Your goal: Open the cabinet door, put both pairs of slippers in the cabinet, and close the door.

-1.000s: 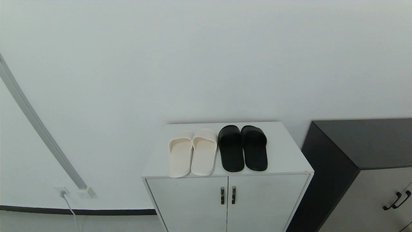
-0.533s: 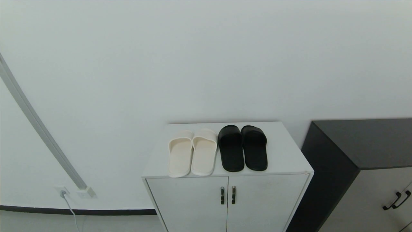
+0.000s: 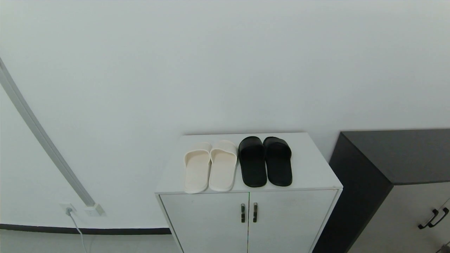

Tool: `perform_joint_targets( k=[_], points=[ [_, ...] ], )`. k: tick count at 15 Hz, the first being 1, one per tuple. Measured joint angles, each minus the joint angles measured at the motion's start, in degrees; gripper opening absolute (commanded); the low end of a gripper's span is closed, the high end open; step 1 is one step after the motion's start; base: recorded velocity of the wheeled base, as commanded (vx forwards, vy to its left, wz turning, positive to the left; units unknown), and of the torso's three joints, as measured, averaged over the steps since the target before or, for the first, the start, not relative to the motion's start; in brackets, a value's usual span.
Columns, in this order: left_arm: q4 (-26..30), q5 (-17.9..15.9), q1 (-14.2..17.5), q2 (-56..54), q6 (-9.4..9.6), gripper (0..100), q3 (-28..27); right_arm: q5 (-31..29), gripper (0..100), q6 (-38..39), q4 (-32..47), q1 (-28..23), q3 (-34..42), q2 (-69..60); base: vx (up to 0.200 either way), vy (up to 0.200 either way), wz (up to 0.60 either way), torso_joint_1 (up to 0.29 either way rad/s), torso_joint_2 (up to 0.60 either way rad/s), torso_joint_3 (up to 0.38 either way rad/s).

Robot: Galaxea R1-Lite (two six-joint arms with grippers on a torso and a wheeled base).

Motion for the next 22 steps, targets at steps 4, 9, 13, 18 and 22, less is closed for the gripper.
perform_joint_targets(
  k=[4,9,13,18,22],
  points=[
    [0.00,-0.09,0.00,0.00,0.02,0,0.00,-2.88,100,1.37,-10.18,4.33,-3.91,14.48,0.000,0.000,0.00,0.000,0.00,0.000],
    [0.00,-0.27,0.00,0.00,0.07,0,0.00,-20.24,100,9.41,-22.14,24.71,-7.39,30.51,0.000,0.000,0.00,0.000,0.00,0.000],
    [0.00,-0.28,0.02,0.00,0.00,0,-0.01,-29.60,100,11.57,-23.43,35.68,-16.21,40.34,0.000,0.000,0.00,0.000,0.00,0.000],
    [0.00,-0.28,0.00,0.00,0.00,0,0.00,-36.94,100,14.45,-23.52,42.28,-24.65,51.19,0.000,0.000,0.00,0.000,0.00,0.000],
    [0.00,-0.28,0.00,0.00,-0.02,0,0.00,-40.25,100,15.43,-27.95,44.87,-29.17,59.62,0.000,0.000,0.00,0.000,0.00,0.000]
  ],
)
